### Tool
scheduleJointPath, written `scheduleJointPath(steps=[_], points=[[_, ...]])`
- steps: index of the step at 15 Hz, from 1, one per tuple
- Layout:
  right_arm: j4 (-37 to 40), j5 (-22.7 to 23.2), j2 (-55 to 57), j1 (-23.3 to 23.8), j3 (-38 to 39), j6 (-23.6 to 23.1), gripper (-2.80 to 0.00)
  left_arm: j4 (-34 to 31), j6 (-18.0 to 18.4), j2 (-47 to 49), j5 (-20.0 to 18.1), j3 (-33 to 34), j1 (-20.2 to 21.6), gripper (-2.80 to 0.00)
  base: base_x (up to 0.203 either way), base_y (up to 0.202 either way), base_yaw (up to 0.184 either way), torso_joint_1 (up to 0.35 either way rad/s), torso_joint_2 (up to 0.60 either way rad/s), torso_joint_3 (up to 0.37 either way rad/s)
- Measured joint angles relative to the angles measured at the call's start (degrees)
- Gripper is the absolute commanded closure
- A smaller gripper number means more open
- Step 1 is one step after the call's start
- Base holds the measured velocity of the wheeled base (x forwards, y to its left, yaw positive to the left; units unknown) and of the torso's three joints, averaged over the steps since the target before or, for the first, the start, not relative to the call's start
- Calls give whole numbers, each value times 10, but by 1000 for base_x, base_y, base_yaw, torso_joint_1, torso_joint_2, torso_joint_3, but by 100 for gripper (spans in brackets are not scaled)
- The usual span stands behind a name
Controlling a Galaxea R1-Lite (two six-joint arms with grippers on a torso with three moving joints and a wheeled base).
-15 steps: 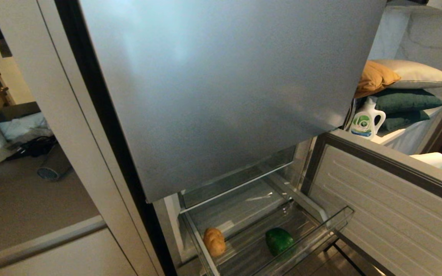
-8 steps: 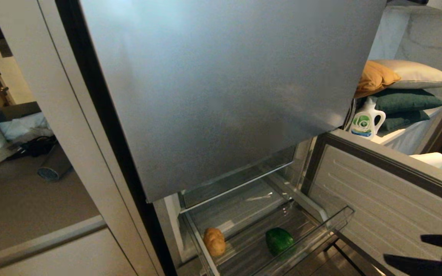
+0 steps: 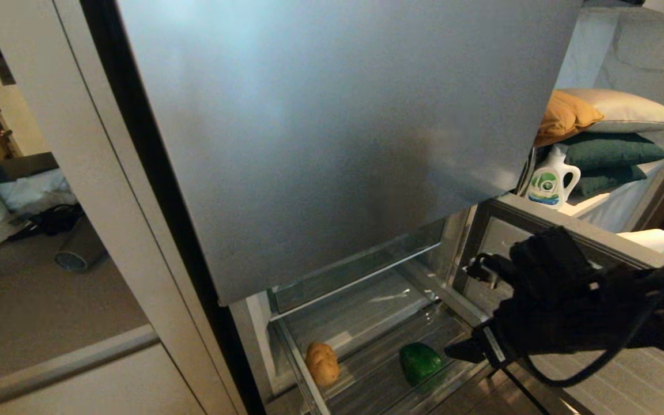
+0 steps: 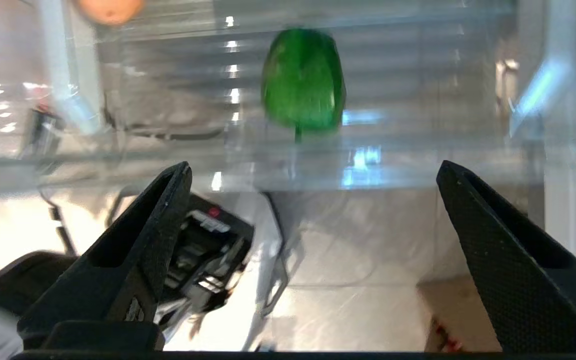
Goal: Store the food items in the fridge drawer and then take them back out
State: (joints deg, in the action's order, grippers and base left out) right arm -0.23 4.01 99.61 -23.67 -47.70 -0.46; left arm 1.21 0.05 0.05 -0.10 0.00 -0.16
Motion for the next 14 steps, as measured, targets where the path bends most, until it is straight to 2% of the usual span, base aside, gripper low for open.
scheduleJointPath(steps=[6, 14], points=[[-114, -1, 121, -6, 0, -5, -280, 0, 0, 0, 0, 0, 0, 0, 0, 0, 0, 0, 3, 6], [-144, -4, 196, -33, -33, -5, -280, 0, 0, 0, 0, 0, 0, 0, 0, 0, 0, 0, 0, 0]])
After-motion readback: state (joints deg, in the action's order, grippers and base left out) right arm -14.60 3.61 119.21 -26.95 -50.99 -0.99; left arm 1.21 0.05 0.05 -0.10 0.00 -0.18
